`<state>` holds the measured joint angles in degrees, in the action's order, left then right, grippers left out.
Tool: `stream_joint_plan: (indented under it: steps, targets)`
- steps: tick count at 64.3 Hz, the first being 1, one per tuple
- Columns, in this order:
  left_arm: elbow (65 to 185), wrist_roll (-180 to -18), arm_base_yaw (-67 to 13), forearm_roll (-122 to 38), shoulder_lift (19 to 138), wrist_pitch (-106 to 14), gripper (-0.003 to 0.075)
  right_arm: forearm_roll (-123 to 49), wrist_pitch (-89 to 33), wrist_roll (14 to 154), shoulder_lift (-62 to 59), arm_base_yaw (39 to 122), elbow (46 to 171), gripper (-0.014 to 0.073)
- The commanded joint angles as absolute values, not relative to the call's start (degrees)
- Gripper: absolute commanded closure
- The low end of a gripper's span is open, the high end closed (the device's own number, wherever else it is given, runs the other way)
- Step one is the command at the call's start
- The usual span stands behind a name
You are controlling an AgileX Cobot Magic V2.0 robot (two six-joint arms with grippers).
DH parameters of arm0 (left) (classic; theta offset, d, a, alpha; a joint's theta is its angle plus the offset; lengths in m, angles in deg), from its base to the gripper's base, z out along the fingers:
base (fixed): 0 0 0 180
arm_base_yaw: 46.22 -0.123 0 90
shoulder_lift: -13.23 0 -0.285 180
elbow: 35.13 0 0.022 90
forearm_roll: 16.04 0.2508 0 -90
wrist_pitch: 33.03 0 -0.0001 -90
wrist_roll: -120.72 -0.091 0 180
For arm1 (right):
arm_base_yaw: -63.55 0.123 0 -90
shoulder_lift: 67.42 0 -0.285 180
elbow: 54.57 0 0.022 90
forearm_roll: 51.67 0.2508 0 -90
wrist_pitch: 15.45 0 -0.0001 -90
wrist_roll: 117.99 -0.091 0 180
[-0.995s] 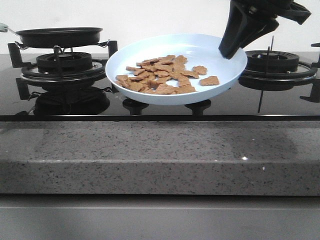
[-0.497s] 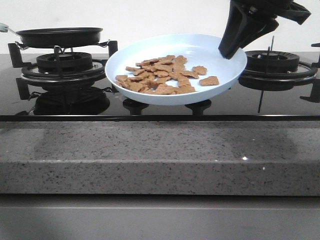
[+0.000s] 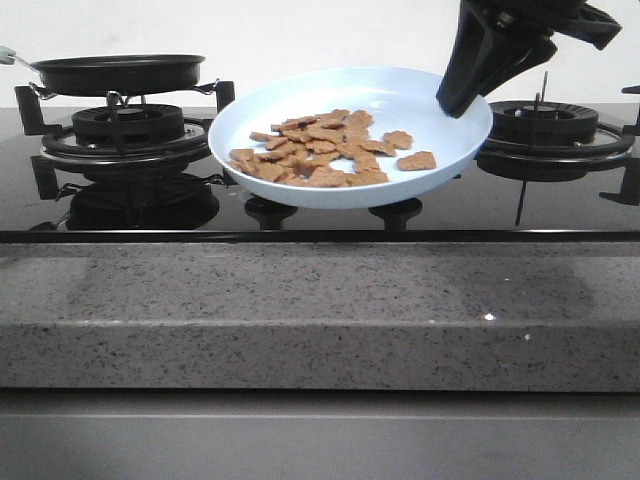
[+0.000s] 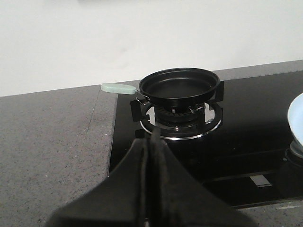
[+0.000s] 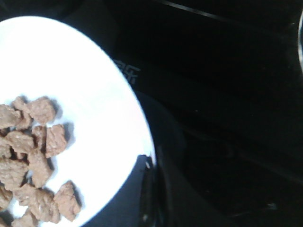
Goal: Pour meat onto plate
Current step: 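Lower the emptied pan back onto its burner with the left gripper, then lower the plate onto the stove with the right gripper and release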
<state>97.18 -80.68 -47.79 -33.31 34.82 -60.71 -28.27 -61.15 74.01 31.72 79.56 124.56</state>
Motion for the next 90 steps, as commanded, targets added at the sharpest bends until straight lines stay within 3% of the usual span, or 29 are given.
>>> stream_joint_plan:
  steps: [1, 35, 58, 65, 75, 90]
  targets:
    - [98.6, -80.2, -47.4, -34.1, 35.4, -55.4, 0.0741, -23.9, -59.3, 74.2, 29.8, 79.0, 127.6, 0.0654]
    - [98.6, -80.2, -47.4, -34.1, 35.4, -55.4, 0.0741, -17.7, -68.3, 74.0, 49.0, 72.0, 155.4, 0.0654]
    - [98.6, -80.2, -47.4, -34.1, 35.4, -55.4, 0.0741, -18.3, -69.5, 74.0, 56.7, 72.0, 160.6, 0.0648]
    - [98.6, -80.2, -47.4, -34.1, 35.4, -55.4, 0.0741, -19.0, -70.5, 74.0, 56.9, 72.0, 160.6, 0.0586]
    - [98.6, -80.2, -47.4, -34.1, 35.4, -55.4, 0.0741, -20.6, -71.6, 74.0, 56.9, 72.0, 160.6, 0.0424]
    - [98.6, -80.2, -47.4, -34.1, 35.4, -55.4, 0.0741, -22.0, -72.3, 73.9, 56.7, 72.0, 162.2, 0.0408]
